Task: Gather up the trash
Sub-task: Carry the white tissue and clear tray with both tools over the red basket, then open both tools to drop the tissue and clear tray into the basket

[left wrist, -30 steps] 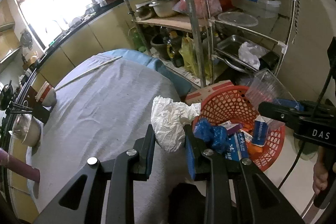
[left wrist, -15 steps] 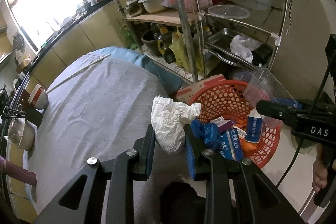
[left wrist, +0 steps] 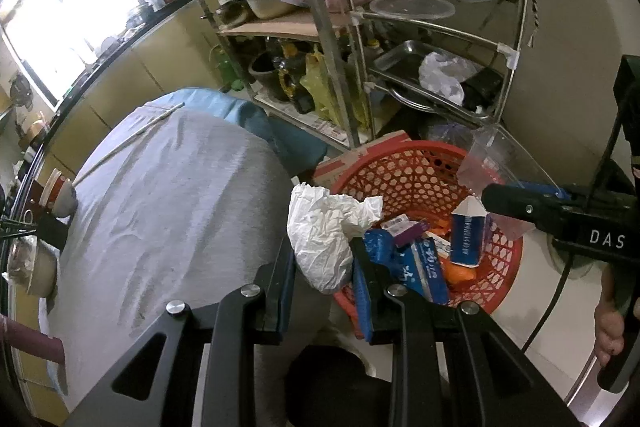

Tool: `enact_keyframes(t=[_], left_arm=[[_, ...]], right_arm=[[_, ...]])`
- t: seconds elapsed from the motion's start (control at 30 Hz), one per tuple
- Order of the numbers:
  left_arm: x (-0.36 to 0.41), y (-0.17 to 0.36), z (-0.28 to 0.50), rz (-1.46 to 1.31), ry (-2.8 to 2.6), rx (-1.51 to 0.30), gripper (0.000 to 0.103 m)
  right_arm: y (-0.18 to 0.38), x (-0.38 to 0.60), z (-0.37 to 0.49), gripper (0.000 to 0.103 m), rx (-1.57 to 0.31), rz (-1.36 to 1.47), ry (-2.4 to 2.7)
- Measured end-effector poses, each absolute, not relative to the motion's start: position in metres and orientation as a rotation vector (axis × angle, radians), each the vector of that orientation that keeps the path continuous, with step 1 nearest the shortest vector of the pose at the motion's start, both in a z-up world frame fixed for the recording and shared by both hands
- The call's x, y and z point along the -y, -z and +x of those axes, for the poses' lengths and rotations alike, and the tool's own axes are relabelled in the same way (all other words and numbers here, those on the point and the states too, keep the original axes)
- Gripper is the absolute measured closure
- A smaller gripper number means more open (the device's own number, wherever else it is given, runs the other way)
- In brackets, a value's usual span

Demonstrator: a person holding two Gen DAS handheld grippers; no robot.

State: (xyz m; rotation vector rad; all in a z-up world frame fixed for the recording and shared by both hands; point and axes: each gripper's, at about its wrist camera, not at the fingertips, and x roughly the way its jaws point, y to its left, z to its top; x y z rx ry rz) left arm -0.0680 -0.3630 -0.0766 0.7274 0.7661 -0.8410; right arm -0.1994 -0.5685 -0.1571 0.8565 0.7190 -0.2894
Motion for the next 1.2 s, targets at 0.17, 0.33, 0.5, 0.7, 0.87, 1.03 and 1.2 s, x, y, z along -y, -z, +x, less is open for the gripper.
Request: enact_keyframes(t=[0.17, 0.33, 0.5, 0.7, 0.87, 1.03, 1.2], left_arm=[[0.369, 0.081, -0.074, 0.743, 0.854, -0.77, 0.075], [0.375, 0.085, -0.076, 0.753, 0.862, -0.778, 0.075], [0.378, 0.09, -0.078, 0.761, 0.869, -0.788, 0.075], [0.382, 0.095, -0.081, 0.763, 0.889, -0.798, 0.075], [0.384, 0.099, -0.08, 0.744, 0.917, -0.824, 0.075], [0.385, 0.106, -0.077, 0.692, 0.99, -0.879, 0.075], [0.385, 0.11, -0.078, 0.652, 1.055, -0.916, 0.073]], right_arm=[[0.161, 0.573, -0.203, 0.045, -0.716, 0.877, 0.296], [0.164, 0.578, -0.207, 0.045, -0.714, 0.892, 0.3], [0.167, 0.58, -0.21, 0.044, -0.714, 0.907, 0.305], [0.171, 0.582, -0.212, 0.044, -0.714, 0.923, 0.305], [0.173, 0.583, -0.212, 0.044, -0.716, 0.929, 0.304], [0.175, 0.584, -0.212, 0.044, -0.715, 0.948, 0.298], [0.177, 0.583, -0.209, 0.043, -0.719, 0.966, 0.287]])
